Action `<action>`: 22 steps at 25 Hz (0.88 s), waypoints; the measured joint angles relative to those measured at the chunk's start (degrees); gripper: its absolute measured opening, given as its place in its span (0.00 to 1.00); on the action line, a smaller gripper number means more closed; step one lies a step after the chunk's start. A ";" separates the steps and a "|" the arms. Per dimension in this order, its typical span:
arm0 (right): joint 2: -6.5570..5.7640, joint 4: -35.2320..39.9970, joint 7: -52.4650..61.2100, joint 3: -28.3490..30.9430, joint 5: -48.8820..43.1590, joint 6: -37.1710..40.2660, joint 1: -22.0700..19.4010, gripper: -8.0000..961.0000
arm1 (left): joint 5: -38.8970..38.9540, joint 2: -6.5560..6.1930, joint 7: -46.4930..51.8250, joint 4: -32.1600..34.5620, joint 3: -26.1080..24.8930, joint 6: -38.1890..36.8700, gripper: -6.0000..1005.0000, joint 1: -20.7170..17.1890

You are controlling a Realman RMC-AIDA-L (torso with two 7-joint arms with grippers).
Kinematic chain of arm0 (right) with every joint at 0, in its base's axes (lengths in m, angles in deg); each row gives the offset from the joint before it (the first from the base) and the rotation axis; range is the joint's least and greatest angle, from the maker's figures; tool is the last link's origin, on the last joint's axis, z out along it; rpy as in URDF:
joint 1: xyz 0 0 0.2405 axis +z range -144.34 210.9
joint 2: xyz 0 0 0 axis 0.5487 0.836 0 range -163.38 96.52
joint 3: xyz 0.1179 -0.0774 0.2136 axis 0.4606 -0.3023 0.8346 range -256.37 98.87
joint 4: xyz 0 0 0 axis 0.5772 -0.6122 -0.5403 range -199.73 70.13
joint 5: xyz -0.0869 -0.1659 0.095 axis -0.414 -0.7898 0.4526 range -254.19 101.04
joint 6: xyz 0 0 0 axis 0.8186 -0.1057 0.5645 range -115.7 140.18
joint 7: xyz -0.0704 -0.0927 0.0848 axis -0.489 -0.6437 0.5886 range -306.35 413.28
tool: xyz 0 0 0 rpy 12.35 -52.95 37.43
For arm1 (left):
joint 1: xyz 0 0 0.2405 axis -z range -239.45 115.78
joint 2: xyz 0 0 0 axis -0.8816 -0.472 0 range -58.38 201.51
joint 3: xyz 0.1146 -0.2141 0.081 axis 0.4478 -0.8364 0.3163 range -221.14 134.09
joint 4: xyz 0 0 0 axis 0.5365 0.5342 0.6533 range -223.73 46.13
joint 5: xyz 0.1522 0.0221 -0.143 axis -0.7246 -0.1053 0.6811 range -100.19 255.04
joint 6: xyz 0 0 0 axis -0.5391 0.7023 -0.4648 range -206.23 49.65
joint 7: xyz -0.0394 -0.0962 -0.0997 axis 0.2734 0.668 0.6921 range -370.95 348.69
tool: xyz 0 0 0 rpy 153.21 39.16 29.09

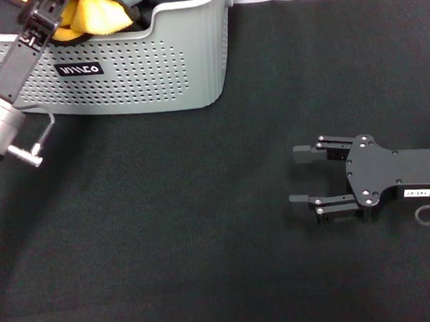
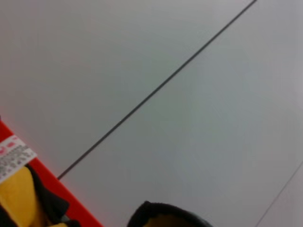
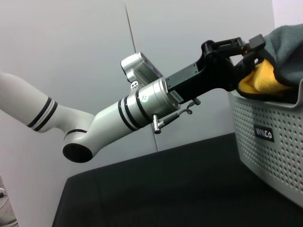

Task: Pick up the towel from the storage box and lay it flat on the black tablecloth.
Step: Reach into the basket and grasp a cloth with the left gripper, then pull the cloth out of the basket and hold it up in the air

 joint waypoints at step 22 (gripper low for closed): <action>-0.03 -1.22 -2.54 0.47 1.37 -0.24 -0.15 0.78 | -3.27 -2.33 1.70 13.68 0.52 -34.48 0.01 -1.56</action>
